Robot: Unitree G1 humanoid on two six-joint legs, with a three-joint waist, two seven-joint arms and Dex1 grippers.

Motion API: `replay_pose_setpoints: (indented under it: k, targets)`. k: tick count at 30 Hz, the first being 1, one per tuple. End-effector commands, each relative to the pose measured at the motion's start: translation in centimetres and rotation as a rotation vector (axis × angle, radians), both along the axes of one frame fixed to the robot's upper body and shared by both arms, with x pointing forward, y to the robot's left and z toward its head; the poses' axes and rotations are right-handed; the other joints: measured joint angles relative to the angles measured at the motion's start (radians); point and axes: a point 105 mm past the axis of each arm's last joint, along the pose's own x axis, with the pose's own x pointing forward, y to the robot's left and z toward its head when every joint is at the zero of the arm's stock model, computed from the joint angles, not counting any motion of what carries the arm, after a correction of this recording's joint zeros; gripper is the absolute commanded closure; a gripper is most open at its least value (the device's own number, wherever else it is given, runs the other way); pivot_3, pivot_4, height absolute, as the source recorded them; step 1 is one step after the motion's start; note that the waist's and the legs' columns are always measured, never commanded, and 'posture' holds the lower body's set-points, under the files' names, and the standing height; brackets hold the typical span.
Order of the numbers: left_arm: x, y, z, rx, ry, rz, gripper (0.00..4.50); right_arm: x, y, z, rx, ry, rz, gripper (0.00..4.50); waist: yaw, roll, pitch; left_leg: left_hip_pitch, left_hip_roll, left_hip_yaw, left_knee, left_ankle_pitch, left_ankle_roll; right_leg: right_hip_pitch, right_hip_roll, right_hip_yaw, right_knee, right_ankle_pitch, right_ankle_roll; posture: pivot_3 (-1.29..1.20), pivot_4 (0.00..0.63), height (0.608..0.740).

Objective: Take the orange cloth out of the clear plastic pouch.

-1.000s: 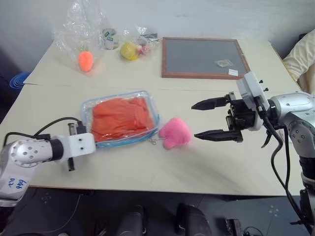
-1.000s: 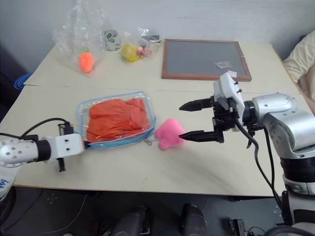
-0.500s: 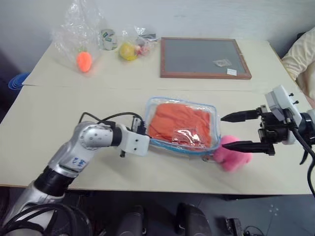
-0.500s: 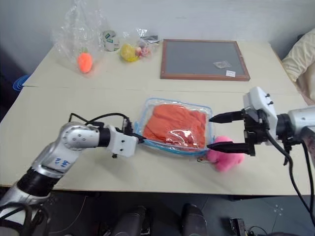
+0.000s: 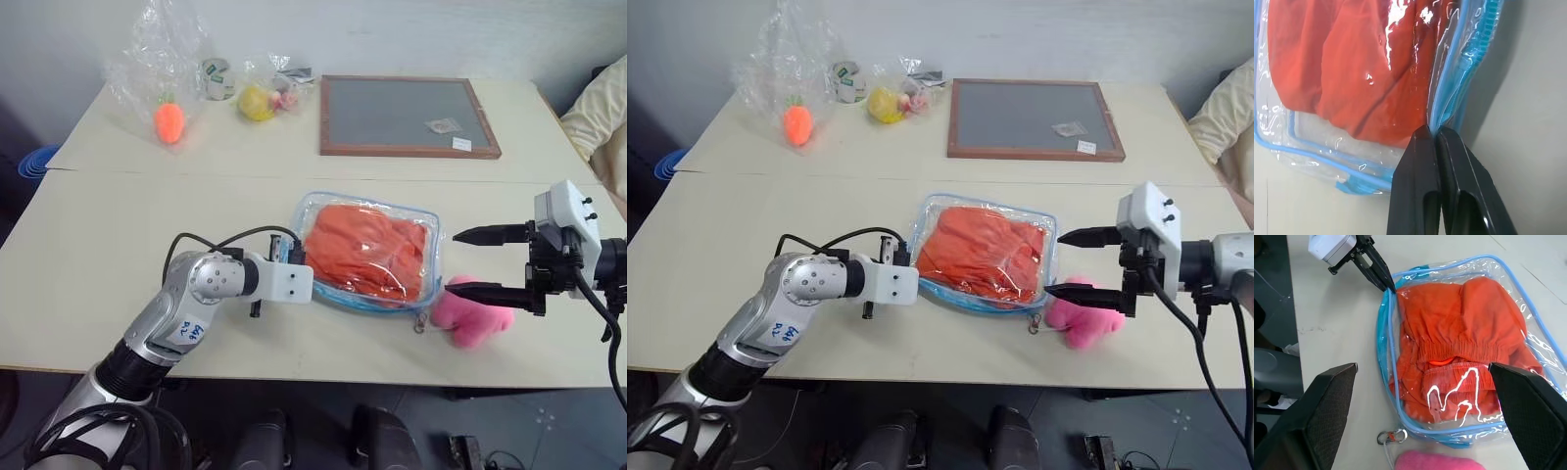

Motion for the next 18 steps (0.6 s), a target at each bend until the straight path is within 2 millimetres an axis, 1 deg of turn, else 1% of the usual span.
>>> replay_pose_setpoints:
  k: [1,2,6,8,10,12,13,16,18]
  targets:
    - [-0.1,0.2,0.6,-0.042,-0.011,0.054,4.02,-0.2,0.3,0.4,-0.025,-0.032,-0.001,0.0,0.0,0.0,0.0,0.0,0.0,0.0,0.0,0.0,0.0,0.0,0.0,0.0,0.0,0.0,0.0,0.0,0.15,0.74]
    - [-0.2,0.2,0.6,-0.057,-0.001,0.065,3.79,-0.2,0.3,0.3,-0.027,-0.029,-0.004,0.0,0.0,0.0,0.0,0.0,0.0,-0.001,0.0,0.0,0.0,0.0,0.0,0.0,0.0,0.0,0.0,0.0,0.15,0.74]
    - [-0.7,0.6,1.0,-0.111,0.028,0.104,2.54,0.0,0.0,-0.2,-0.052,-0.015,-0.035,0.0,0.0,0.0,0.0,0.0,0.0,-0.001,0.001,0.0,0.0,0.001,0.0,0.0,0.0,0.0,0.0,0.0,0.15,0.74]
    - [-0.7,1.2,1.7,-0.153,0.034,0.14,1.91,0.5,-2.3,-0.8,-0.059,0.008,-0.083,0.0,0.002,0.0,0.0,0.0,0.0,-0.001,0.001,0.0,0.0,0.001,0.0,0.0,0.0,0.0,0.0,0.0,0.15,0.74]
    - [-0.9,2.0,3.0,-0.231,0.047,0.179,1.29,0.8,-4.8,-1.7,-0.09,0.035,-0.138,0.0,0.007,0.0,0.0,0.0,0.0,-0.002,0.001,0.0,0.0,0.002,0.0,-0.001,-0.001,0.0,0.0,0.0,0.15,0.74]
    - [-1.4,2.5,4.1,-0.308,0.08,0.191,0.66,0.7,-6.1,-2.4,-0.121,0.054,-0.164,0.0,0.01,0.0,0.0,0.0,0.0,-0.002,0.002,0.0,0.001,0.002,-0.001,-0.001,-0.001,0.0,0.0,0.0,0.15,0.74]
    - [-2.1,2.6,4.9,-0.354,0.107,0.158,0.37,0.6,-6.7,-2.7,-0.123,0.071,-0.176,0.0,0.009,0.0,0.0,0.0,0.0,-0.002,0.003,0.0,0.001,0.002,-0.001,-0.001,-0.001,0.0,0.0,0.0,0.15,0.74]
    - [-4.9,3.1,6.7,-0.448,0.209,0.047,0.37,0.2,-8.1,-3.5,-0.117,0.117,-0.212,0.0,0.002,0.0,0.0,0.0,0.0,-0.003,0.003,0.0,0.001,0.002,-0.001,-0.002,0.0,0.0,0.0,0.0,0.15,0.74]
    - [-6.8,4.2,6.9,-0.461,0.303,0.008,0.37,-0.1,-9.0,-4.3,-0.119,0.153,-0.243,0.0,-0.003,0.0,0.0,0.0,0.0,-0.003,0.003,0.0,0.001,0.003,-0.001,-0.002,-0.001,0.0,0.0,0.0,0.15,0.74]
